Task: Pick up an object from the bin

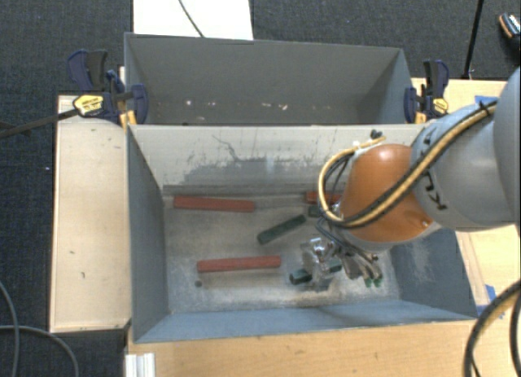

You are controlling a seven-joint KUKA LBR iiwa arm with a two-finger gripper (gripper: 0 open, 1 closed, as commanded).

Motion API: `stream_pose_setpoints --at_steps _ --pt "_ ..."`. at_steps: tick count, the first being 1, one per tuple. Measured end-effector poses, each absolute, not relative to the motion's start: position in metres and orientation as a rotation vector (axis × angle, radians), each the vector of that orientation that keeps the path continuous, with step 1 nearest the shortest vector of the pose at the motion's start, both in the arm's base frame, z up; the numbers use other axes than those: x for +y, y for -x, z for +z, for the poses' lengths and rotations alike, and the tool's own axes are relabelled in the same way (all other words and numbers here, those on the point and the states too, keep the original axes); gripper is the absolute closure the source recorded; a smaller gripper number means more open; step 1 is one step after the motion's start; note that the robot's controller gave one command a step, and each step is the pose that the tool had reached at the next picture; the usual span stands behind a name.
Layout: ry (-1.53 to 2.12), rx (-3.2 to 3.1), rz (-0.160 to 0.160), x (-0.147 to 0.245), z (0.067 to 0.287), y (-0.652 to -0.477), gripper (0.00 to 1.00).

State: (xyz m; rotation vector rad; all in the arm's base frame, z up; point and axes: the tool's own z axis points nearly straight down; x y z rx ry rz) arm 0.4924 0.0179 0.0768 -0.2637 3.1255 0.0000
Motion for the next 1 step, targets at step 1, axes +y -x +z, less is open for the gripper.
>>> stream_pose_setpoints --at_steps 1 --pt "0.268 3.12 -0.001 0.0181 0.1678 -0.4948 1.0"
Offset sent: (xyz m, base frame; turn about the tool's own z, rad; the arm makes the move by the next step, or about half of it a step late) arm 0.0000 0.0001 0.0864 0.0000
